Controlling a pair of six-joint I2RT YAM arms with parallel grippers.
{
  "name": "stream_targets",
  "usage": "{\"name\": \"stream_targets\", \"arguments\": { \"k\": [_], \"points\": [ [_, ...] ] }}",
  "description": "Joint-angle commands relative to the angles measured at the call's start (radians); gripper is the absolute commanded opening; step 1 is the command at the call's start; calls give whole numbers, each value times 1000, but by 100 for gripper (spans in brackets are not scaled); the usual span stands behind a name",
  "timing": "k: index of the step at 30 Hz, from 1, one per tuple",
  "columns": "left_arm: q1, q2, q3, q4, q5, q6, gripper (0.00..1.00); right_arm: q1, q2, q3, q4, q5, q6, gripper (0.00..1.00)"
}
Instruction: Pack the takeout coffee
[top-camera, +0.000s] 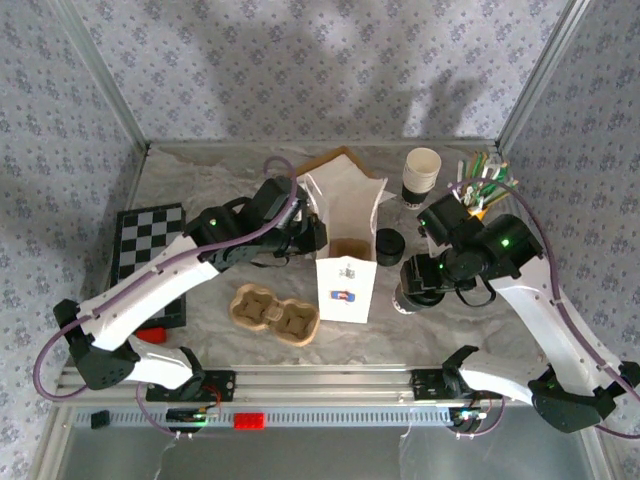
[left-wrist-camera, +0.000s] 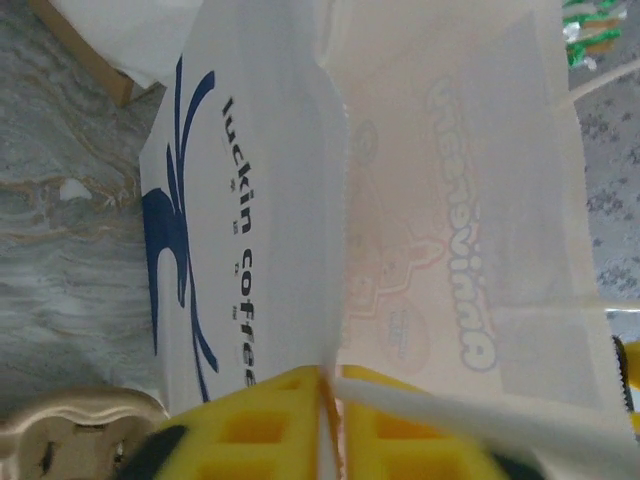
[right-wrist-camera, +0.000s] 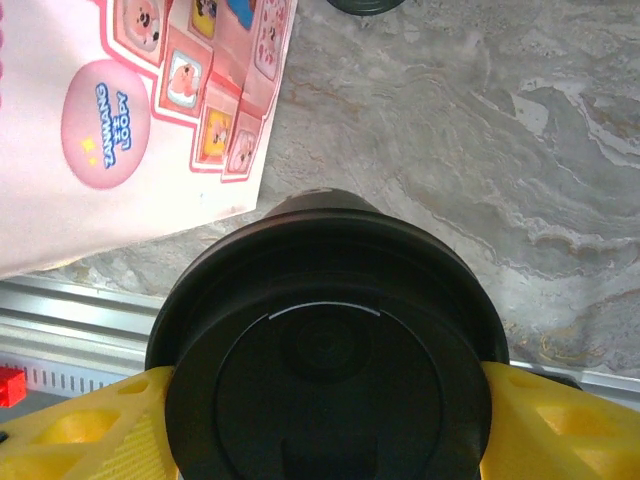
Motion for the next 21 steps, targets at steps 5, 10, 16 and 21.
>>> {"name": "stream_targets", "arguments": {
  "k": [5, 10, 16, 21],
  "points": [
    [-6, -1, 44, -41, -4, 38, 40, -3, 2, 121, -66, 27, -7, 66],
    [-6, 20, 69, -70, -47, 56, 36, 9, 18, 202, -97, 23, 2, 66],
    [-15, 30, 59, -48, -85, 71, 28, 66, 58, 324, -167, 75, 30, 64],
    [-37, 39, 47, -9, -135, 81, 19, 93, 79, 405, -187, 73, 33, 64]
  ]
}}
